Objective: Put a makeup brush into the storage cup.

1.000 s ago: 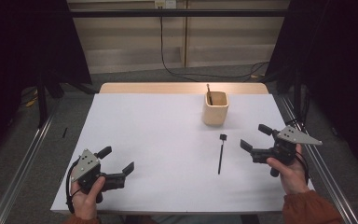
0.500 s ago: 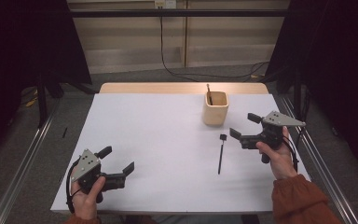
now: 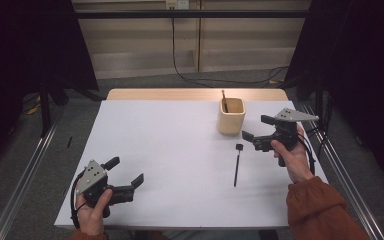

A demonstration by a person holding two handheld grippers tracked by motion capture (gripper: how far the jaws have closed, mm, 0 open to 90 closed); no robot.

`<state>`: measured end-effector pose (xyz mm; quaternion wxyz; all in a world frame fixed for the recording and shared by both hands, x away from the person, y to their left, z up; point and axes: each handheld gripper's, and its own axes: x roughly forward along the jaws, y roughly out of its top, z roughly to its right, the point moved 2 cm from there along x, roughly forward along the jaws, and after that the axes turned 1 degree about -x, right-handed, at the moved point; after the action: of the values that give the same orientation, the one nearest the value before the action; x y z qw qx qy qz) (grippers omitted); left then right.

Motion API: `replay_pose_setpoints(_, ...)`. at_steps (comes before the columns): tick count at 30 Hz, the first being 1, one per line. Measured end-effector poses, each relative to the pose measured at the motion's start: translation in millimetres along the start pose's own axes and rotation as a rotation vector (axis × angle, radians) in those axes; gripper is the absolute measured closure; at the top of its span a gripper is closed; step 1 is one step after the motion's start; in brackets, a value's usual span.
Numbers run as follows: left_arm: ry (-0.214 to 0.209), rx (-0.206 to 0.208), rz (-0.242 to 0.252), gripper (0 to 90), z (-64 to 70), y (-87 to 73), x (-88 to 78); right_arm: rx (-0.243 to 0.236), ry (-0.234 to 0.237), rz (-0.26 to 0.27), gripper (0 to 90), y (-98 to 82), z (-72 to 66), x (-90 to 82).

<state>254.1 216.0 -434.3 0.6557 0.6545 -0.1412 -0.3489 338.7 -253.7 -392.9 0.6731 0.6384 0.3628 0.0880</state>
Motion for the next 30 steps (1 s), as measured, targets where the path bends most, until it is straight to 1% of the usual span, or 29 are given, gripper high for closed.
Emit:
replay_pose_setpoints(2, -0.002, 0.0, 0.0, 1.7, 0.7, 0.1, 0.4, 0.006, 0.013, -0.041, 2.4, 0.0, 0.8, 0.7)
replay_pose_setpoints(4, -0.004, 0.006, -0.006, 1.6, 0.9, 0.1, 0.5, 0.008, 0.018, -0.072, 2.6, 0.4, 0.6, 0.6)
replay_pose_setpoints(7, -0.004, 0.004, -0.006, 1.7, 0.7, 0.0, 0.2, 0.009, 0.031, -0.136, 3.1, 1.5, 0.0, 1.0)
replay_pose_setpoints(9, -0.005, 0.002, -0.005, 1.6, 0.5, -0.2, 0.4, 0.009, 0.022, -0.193, 3.3, 1.4, 1.2, 2.5)
replay_pose_setpoints(10, -0.007, 0.001, -0.005, 1.6, 0.4, -0.3, 0.7, 0.006, 0.026, -0.217, 3.7, 1.0, 1.9, 3.0)
replay_pose_setpoints(12, -0.008, 0.004, -0.009, 1.7, 0.0, -0.4, 0.9, 0.004, 0.014, -0.248, 5.2, 0.4, 3.1, 3.5)
replay_pose_setpoints(13, -0.006, -0.005, -0.008, 1.7, 0.4, -0.7, 1.2, 0.013, 0.02, -0.277, 5.3, -0.4, 3.6, 4.1)
replay_pose_setpoints(14, -0.006, 0.001, -0.009, 1.7, -0.1, -0.6, 1.3, 0.014, 0.016, -0.3, 5.5, -1.3, 4.2, 5.1)
replay_pose_setpoints(16, -0.006, 0.0, -0.009, 1.7, 0.0, -0.7, 1.4, 0.01, 0.013, -0.34, 6.3, -2.9, 4.4, 6.7)
replay_pose_setpoints(18, -0.007, 0.003, -0.01, 1.7, 0.0, -0.6, 1.4, 0.013, 0.023, -0.381, 6.2, -4.2, 3.8, 8.1)
replay_pose_setpoints(21, -0.007, 0.003, -0.01, 1.7, 0.1, -0.5, 1.4, 0.015, 0.031, -0.427, 6.4, -4.3, 2.6, 9.5)
replay_pose_setpoints(23, -0.008, 0.0, -0.01, 1.7, 0.3, -0.7, 1.5, 0.011, 0.054, -0.448, 6.4, -3.9, 2.0, 10.0)
replay_pose_setpoints(25, -0.007, -0.005, -0.008, 1.7, 0.4, -0.8, 1.4, 0.016, 0.065, -0.478, 6.5, -4.1, 1.3, 11.2)
replay_pose_setpoints(28, -0.006, -0.007, -0.006, 1.7, 0.1, -1.0, 1.3, 0.012, 0.083, -0.532, 6.9, -6.5, -0.2, 14.1)
replay_pose_setpoints(30, -0.006, -0.007, -0.006, 1.7, 0.0, -1.1, 1.4, 0.01, 0.085, -0.566, 7.0, -8.5, -1.4, 15.8)
